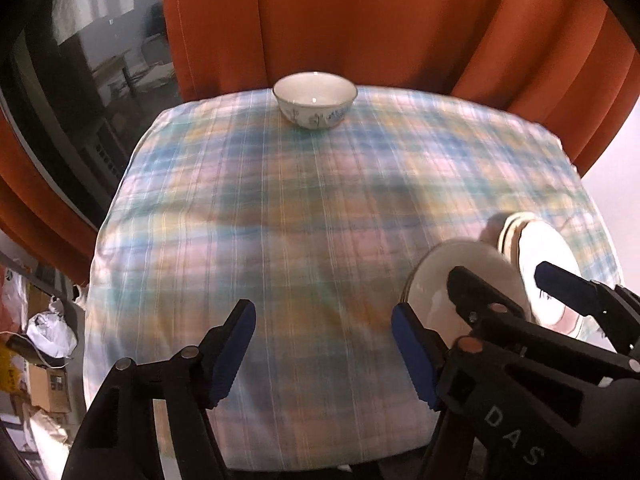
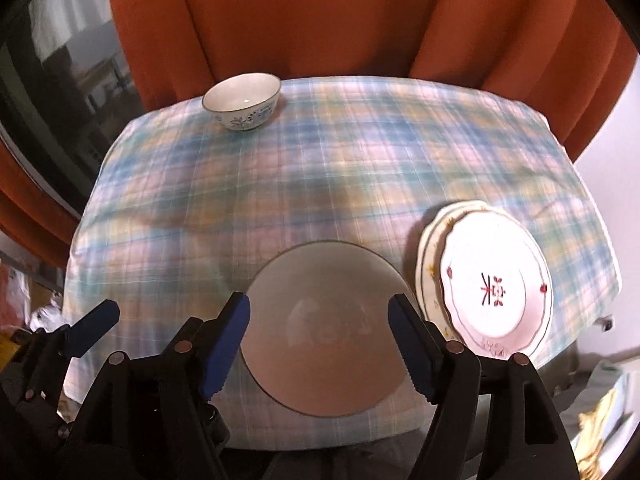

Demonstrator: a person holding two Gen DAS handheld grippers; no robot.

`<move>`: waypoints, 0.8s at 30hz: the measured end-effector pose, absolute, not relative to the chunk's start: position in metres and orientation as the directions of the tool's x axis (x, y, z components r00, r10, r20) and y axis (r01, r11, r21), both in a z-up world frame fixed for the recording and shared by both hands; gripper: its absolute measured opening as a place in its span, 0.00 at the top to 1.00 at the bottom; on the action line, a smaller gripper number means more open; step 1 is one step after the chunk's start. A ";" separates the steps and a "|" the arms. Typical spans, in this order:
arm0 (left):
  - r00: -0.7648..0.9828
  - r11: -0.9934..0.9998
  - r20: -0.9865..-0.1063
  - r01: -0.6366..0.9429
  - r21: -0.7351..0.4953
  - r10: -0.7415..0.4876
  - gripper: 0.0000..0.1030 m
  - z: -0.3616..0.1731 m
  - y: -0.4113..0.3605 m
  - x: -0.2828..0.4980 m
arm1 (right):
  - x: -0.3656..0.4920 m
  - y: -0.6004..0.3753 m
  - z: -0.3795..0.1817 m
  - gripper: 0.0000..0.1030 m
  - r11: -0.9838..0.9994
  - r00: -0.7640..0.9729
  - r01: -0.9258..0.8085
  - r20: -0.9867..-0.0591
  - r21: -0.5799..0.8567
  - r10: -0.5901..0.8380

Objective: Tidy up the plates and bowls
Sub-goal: 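Move both tools to the white floral bowl by the curtain and grasp its rim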

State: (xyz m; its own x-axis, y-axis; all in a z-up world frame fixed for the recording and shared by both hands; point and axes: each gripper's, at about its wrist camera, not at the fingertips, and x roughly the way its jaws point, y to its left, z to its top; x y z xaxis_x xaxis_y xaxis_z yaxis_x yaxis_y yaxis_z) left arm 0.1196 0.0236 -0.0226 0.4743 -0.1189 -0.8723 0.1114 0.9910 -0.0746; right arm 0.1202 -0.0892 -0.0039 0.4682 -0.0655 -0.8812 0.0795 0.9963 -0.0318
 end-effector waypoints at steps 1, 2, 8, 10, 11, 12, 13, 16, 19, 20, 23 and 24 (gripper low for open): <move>0.485 0.991 -0.867 0.114 -0.072 -0.118 0.31 -0.020 0.024 0.125 | 0.124 -0.088 -0.003 0.27 0.997 0.473 0.077 -0.879 -0.031 -0.063; 0.488 0.991 -0.865 0.117 -0.072 -0.121 0.31 -0.019 0.025 0.129 | 0.128 -0.086 0.000 0.27 0.997 0.480 0.074 -0.875 -0.032 -0.064; 0.519 0.993 -0.848 0.094 -0.069 -0.108 0.31 -0.006 0.024 0.173 | 0.171 -0.086 0.014 0.27 0.999 0.516 0.048 -0.856 -0.022 -0.044; 0.527 0.995 -0.845 0.079 -0.059 -0.091 0.31 -0.004 0.025 0.186 | 0.188 -0.087 0.017 0.27 1.000 0.537 0.022 -0.844 -0.002 -0.013; 0.519 0.997 -0.851 0.064 -0.050 -0.076 0.31 -0.003 0.024 0.196 | 0.196 -0.088 0.017 0.27 1.000 0.540 0.001 -0.841 0.014 0.011; 0.512 0.997 -0.856 0.056 -0.050 -0.072 0.31 -0.004 0.024 0.202 | 0.207 -0.089 0.015 0.27 0.999 0.534 -0.021 -0.844 0.037 0.043; 0.508 0.998 -0.859 0.050 -0.048 -0.067 0.30 -0.004 0.025 0.208 | 0.219 -0.091 0.013 0.27 0.998 0.525 -0.033 -0.849 0.059 0.067; 0.515 1.000 -0.857 0.021 -0.012 -0.021 0.30 -0.006 0.023 0.234 | 0.248 -0.092 0.008 0.27 0.994 0.520 -0.059 -0.848 0.089 0.107; 0.513 1.000 -0.858 -0.017 0.014 0.021 0.30 -0.010 0.021 0.256 | 0.274 -0.091 0.005 0.27 0.991 0.520 -0.077 -0.844 0.109 0.133; 0.516 0.999 -0.855 -0.031 0.027 0.039 0.30 -0.012 0.020 0.266 | 0.282 -0.091 0.004 0.27 0.990 0.519 -0.091 -0.842 0.112 0.143; 0.511 0.998 -0.858 -0.054 0.030 0.053 0.30 -0.019 0.018 0.288 | 0.311 -0.090 0.002 0.27 0.991 0.516 -0.116 -0.848 0.070 0.120; 0.511 0.998 -0.858 -0.058 0.028 0.053 0.30 -0.021 0.018 0.295 | 0.319 -0.089 0.001 0.26 0.990 0.516 -0.125 -0.848 0.064 0.120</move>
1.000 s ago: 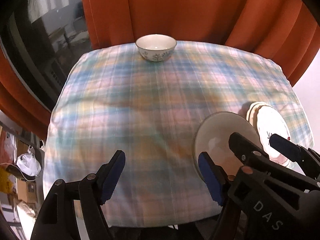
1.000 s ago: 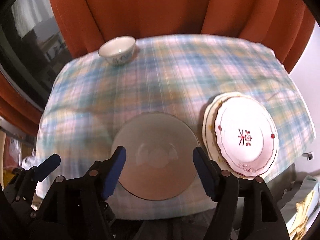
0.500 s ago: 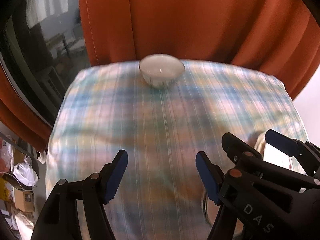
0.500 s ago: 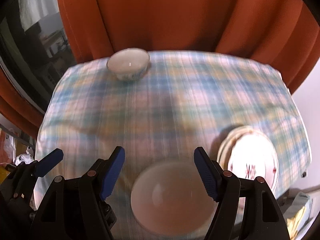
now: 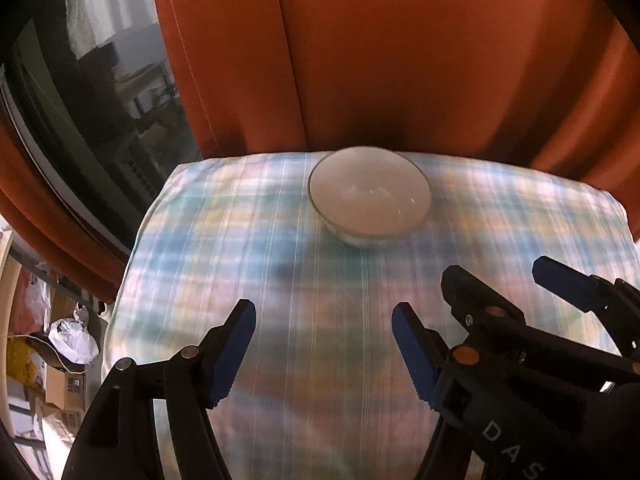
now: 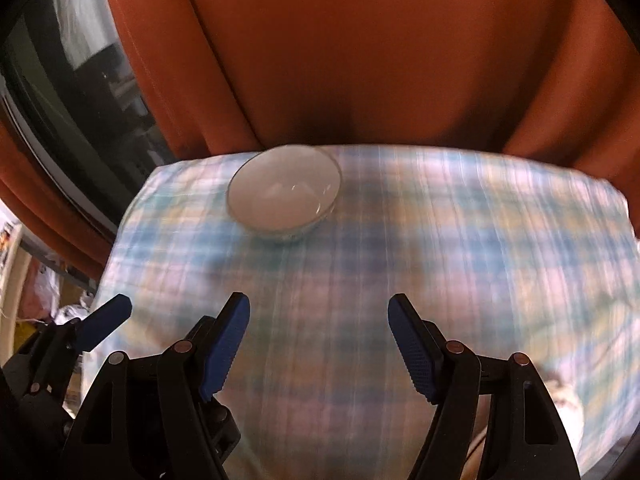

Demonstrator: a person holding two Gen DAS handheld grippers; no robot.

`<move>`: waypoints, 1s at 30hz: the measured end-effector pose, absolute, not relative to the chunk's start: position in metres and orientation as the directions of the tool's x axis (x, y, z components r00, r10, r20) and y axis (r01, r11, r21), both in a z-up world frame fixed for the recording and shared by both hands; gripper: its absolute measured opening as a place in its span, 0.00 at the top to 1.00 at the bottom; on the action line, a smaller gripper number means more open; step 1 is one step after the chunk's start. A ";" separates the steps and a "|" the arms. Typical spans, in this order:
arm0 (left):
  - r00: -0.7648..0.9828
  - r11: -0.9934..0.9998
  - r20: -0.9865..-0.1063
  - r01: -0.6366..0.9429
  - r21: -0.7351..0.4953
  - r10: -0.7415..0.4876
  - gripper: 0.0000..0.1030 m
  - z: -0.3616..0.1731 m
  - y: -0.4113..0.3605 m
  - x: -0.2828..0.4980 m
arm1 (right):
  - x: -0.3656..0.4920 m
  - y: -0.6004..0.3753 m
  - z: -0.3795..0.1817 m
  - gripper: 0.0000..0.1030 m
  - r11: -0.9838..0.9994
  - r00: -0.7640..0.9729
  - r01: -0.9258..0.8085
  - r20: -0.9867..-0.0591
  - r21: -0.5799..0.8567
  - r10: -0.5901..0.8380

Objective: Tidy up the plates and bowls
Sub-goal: 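Move both tools to the white floral bowl by the curtain and grasp its rim, then lift the white floral bowl off the table with both tools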

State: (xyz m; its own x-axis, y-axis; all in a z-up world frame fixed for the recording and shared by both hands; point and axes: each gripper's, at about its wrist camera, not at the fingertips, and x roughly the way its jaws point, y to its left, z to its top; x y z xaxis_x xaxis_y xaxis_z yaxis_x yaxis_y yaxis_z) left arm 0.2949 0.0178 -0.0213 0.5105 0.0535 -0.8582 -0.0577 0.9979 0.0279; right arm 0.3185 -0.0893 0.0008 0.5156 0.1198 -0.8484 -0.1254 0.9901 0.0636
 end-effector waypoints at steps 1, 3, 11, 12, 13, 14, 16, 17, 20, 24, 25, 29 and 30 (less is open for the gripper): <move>0.509 0.998 -0.859 -0.061 0.028 0.056 0.30 -0.023 0.017 0.300 | 0.326 -0.089 0.000 0.26 0.989 0.517 -0.138 -0.848 0.056 0.120; 0.513 0.997 -0.856 -0.073 0.022 0.057 0.30 -0.026 0.016 0.316 | 0.342 -0.089 -0.002 0.26 0.986 0.520 -0.161 -0.846 0.036 0.116; 0.559 0.995 -0.824 -0.085 0.053 0.092 0.30 -0.030 0.010 0.364 | 0.399 -0.099 -0.007 0.26 0.988 0.556 -0.150 -0.822 0.044 0.121; 0.558 0.993 -0.822 -0.088 0.077 0.113 0.30 -0.032 0.009 0.370 | 0.403 -0.099 -0.008 0.26 0.988 0.563 -0.148 -0.819 0.035 0.114; 0.557 0.991 -0.820 -0.094 0.095 0.131 0.30 -0.034 0.009 0.376 | 0.408 -0.096 -0.009 0.26 0.990 0.577 -0.143 -0.811 0.011 0.092; 0.555 0.989 -0.819 -0.099 0.107 0.144 0.30 -0.036 0.010 0.382 | 0.415 -0.095 -0.011 0.26 0.991 0.586 -0.134 -0.807 -0.005 0.075; 0.549 0.988 -0.822 -0.113 0.109 0.154 0.30 -0.041 0.012 0.391 | 0.424 -0.094 -0.016 0.25 0.992 0.585 -0.128 -0.808 -0.010 0.067; 0.546 0.986 -0.822 -0.123 0.110 0.160 0.31 -0.045 0.014 0.396 | 0.431 -0.094 -0.021 0.25 0.992 0.579 -0.125 -0.812 -0.003 0.070; 0.528 0.984 -0.831 -0.139 0.116 0.172 0.31 -0.057 0.017 0.407 | 0.445 -0.094 -0.035 0.25 0.992 0.564 -0.125 -0.821 0.016 0.084; 0.502 0.982 -0.847 -0.148 0.114 0.174 0.37 -0.073 0.018 0.417 | 0.456 -0.094 -0.053 0.26 0.993 0.538 -0.111 -0.837 0.049 0.102; 0.495 0.982 -0.852 -0.150 0.111 0.172 0.42 -0.077 0.018 0.419 | 0.458 -0.095 -0.058 0.26 0.992 0.534 -0.111 -0.839 0.055 0.106; 0.486 0.986 -0.862 -0.144 0.086 0.146 0.58 -0.088 0.020 0.423 | 0.464 -0.097 -0.071 0.44 0.993 0.516 -0.092 -0.850 0.068 0.106; 0.484 0.987 -0.864 -0.141 0.078 0.137 0.59 -0.090 0.020 0.424 | 0.465 -0.096 -0.074 0.48 0.994 0.514 -0.083 -0.851 0.076 0.108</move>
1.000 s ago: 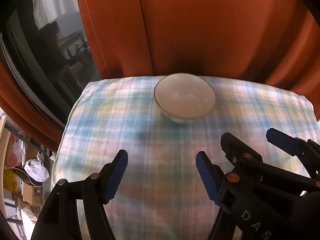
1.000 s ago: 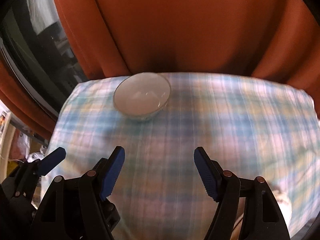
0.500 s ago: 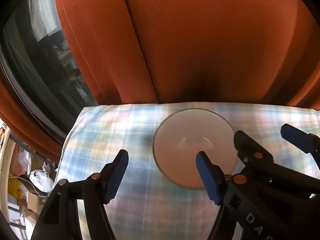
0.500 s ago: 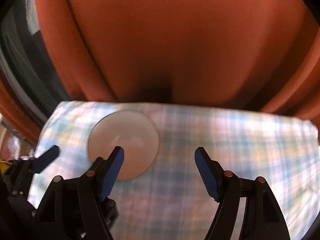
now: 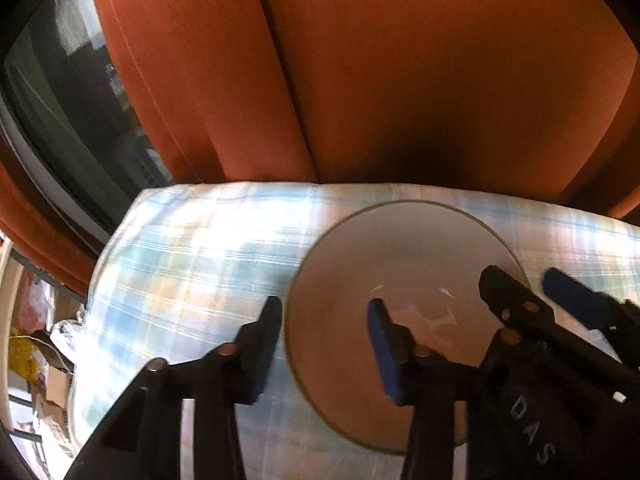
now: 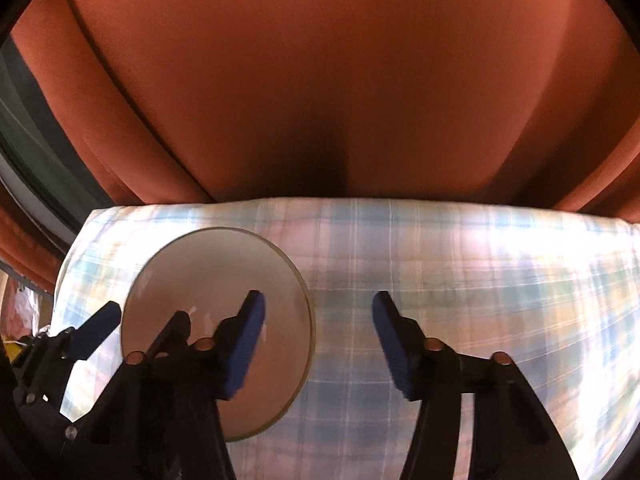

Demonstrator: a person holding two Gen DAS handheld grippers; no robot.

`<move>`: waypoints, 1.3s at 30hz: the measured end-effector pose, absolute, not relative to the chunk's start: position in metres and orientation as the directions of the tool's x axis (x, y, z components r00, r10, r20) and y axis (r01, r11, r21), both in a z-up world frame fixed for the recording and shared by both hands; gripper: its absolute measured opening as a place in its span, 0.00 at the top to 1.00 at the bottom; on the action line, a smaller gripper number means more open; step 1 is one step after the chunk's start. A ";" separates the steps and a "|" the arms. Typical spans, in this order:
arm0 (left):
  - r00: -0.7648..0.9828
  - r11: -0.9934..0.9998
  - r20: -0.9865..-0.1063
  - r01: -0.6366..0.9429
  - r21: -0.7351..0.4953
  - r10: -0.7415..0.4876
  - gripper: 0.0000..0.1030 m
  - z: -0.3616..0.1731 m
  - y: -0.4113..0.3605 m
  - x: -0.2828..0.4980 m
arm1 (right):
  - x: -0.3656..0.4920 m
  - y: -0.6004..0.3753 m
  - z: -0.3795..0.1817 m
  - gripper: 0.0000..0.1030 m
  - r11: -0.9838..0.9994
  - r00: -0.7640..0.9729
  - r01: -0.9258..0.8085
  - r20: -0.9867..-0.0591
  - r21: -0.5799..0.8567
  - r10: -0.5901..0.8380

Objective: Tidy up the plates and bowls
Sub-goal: 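Lift the white floral bowl off the table with both tools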

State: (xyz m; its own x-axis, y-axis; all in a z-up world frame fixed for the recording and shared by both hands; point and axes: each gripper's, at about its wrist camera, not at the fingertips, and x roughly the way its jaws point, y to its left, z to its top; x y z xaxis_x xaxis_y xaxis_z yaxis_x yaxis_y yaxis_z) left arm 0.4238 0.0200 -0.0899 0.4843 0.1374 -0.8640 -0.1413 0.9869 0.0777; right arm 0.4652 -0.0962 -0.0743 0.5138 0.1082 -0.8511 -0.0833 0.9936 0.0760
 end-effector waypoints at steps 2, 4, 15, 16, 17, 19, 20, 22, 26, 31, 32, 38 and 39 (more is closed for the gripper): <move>0.483 0.985 -0.862 -0.147 0.091 0.152 0.62 -0.092 0.019 0.425 | 0.466 -0.098 -0.079 0.60 0.991 0.507 -0.076 -0.852 0.107 0.131; 0.484 0.982 -0.859 -0.155 0.105 0.168 0.64 -0.094 0.019 0.426 | 0.466 -0.100 -0.083 0.68 0.988 0.498 -0.075 -0.853 0.134 0.154; 0.462 0.980 -0.872 -0.177 0.088 0.162 0.76 -0.092 0.023 0.427 | 0.468 -0.093 -0.087 0.82 0.982 0.486 -0.087 -0.853 0.168 0.189; 0.462 0.981 -0.872 -0.175 0.088 0.161 0.77 -0.091 0.023 0.427 | 0.467 -0.093 -0.086 0.82 0.982 0.487 -0.084 -0.853 0.166 0.186; 0.461 0.981 -0.872 -0.175 0.089 0.162 0.78 -0.090 0.023 0.426 | 0.467 -0.093 -0.085 0.82 0.983 0.489 -0.082 -0.853 0.162 0.182; 0.458 0.981 -0.874 -0.172 0.094 0.164 0.78 -0.089 0.024 0.425 | 0.467 -0.093 -0.083 0.82 0.984 0.485 -0.083 -0.856 0.156 0.177; 0.453 0.981 -0.877 -0.171 0.091 0.160 0.78 -0.088 0.024 0.424 | 0.466 -0.093 -0.082 0.82 0.985 0.483 -0.085 -0.858 0.151 0.174; 0.449 0.982 -0.881 -0.169 0.078 0.147 0.79 -0.088 0.026 0.422 | 0.466 -0.091 -0.081 0.82 0.986 0.483 -0.085 -0.859 0.143 0.167; 0.463 0.982 -0.874 -0.172 0.074 0.147 0.80 -0.079 0.026 0.418 | 0.463 -0.091 -0.073 0.84 0.987 0.487 -0.086 -0.858 0.139 0.163; 0.463 0.984 -0.874 -0.159 0.082 0.147 0.80 -0.078 0.026 0.416 | 0.460 -0.091 -0.069 0.85 0.986 0.484 -0.087 -0.859 0.142 0.166; 0.468 0.984 -0.871 -0.154 0.087 0.150 0.80 -0.079 0.025 0.416 | 0.459 -0.092 -0.069 0.85 0.986 0.484 -0.086 -0.859 0.142 0.166; 0.455 0.985 -0.878 -0.144 0.090 0.147 0.79 -0.085 0.018 0.418 | 0.460 -0.095 -0.076 0.84 0.989 0.484 -0.065 -0.862 0.136 0.150; 0.451 0.986 -0.880 -0.142 0.092 0.147 0.79 -0.088 0.017 0.419 | 0.461 -0.096 -0.078 0.82 0.990 0.482 -0.060 -0.865 0.131 0.144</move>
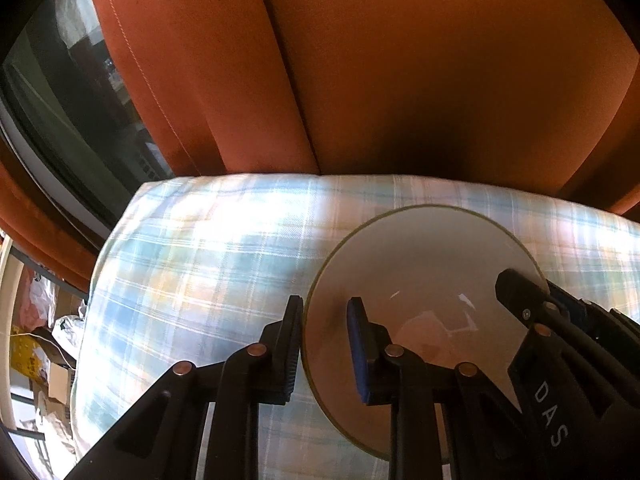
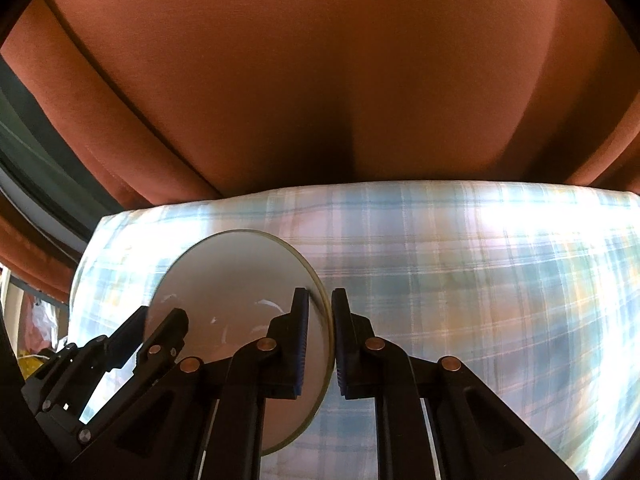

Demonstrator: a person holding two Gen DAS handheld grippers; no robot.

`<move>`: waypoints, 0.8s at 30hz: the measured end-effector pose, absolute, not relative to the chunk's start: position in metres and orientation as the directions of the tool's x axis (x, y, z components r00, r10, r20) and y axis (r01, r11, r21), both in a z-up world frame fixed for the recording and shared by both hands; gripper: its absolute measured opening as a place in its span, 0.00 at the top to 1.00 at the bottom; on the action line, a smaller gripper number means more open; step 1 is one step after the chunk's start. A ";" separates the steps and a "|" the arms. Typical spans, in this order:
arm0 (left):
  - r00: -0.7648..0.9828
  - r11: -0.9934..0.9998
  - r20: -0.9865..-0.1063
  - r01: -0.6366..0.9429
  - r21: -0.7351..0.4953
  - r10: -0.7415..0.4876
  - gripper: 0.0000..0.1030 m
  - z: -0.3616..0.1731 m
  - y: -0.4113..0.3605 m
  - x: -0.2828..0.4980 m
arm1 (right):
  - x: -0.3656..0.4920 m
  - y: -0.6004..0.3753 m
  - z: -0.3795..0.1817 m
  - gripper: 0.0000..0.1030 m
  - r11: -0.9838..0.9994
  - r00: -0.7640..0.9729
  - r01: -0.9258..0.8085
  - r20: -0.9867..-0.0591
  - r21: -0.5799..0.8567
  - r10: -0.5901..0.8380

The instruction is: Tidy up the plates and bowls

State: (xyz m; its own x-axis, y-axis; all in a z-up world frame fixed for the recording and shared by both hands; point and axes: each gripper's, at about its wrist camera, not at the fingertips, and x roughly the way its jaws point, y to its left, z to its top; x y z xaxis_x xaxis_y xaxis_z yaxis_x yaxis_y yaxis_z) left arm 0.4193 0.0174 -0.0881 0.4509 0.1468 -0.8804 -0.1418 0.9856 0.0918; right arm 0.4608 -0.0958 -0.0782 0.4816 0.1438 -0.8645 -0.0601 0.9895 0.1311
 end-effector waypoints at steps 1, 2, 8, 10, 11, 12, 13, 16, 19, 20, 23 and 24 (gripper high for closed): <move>0.450 0.986 -0.881 -0.139 0.093 0.146 0.79 -0.090 0.016 0.420 | 0.462 -0.097 -0.081 0.82 0.991 0.477 -0.054 -0.868 0.125 0.135; 0.451 0.987 -0.881 -0.136 0.090 0.143 0.79 -0.091 0.015 0.421 | 0.462 -0.098 -0.084 0.80 0.991 0.475 -0.050 -0.870 0.123 0.132; 0.456 0.985 -0.877 -0.140 0.099 0.153 0.80 -0.092 0.012 0.421 | 0.463 -0.104 -0.089 0.80 0.988 0.474 -0.061 -0.866 0.145 0.156; 0.454 0.985 -0.878 -0.139 0.101 0.154 0.80 -0.090 0.011 0.419 | 0.462 -0.105 -0.088 0.81 0.987 0.476 -0.054 -0.865 0.153 0.160; 0.454 0.985 -0.878 -0.139 0.100 0.153 0.80 -0.088 0.011 0.419 | 0.461 -0.105 -0.088 0.81 0.987 0.476 -0.052 -0.865 0.154 0.160; 0.456 0.985 -0.876 -0.140 0.100 0.153 0.80 -0.086 0.010 0.418 | 0.461 -0.106 -0.086 0.81 0.987 0.477 -0.052 -0.864 0.154 0.160; 0.459 0.985 -0.875 -0.141 0.098 0.153 0.80 -0.084 0.011 0.417 | 0.460 -0.106 -0.083 0.81 0.987 0.480 -0.053 -0.863 0.154 0.160; 0.471 0.986 -0.869 -0.142 0.093 0.150 0.80 -0.074 0.011 0.412 | 0.456 -0.107 -0.073 0.81 0.987 0.491 -0.054 -0.856 0.153 0.160; 0.485 0.986 -0.862 -0.141 0.086 0.145 0.80 -0.061 0.013 0.404 | 0.447 -0.105 -0.059 0.81 0.987 0.507 -0.054 -0.848 0.149 0.156; 0.491 0.987 -0.860 -0.140 0.083 0.142 0.80 -0.056 0.013 0.400 | 0.445 -0.104 -0.055 0.81 0.988 0.510 -0.054 -0.846 0.148 0.155; 0.507 0.988 -0.851 -0.138 0.075 0.136 0.80 -0.042 0.016 0.388 | 0.434 -0.100 -0.039 0.81 0.988 0.525 -0.055 -0.838 0.142 0.150; 0.513 0.988 -0.848 -0.138 0.072 0.134 0.80 -0.037 0.018 0.383 | 0.430 -0.099 -0.034 0.81 0.989 0.530 -0.055 -0.835 0.140 0.148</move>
State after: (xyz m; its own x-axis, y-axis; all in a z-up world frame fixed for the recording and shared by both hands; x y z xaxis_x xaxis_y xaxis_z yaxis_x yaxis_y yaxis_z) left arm 0.3829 0.0177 -0.0369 0.5125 0.1336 -0.8482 -0.1377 0.9878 0.0724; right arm 0.4301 -0.0988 -0.0339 0.5300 0.1475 -0.8351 -0.0550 0.9887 0.1398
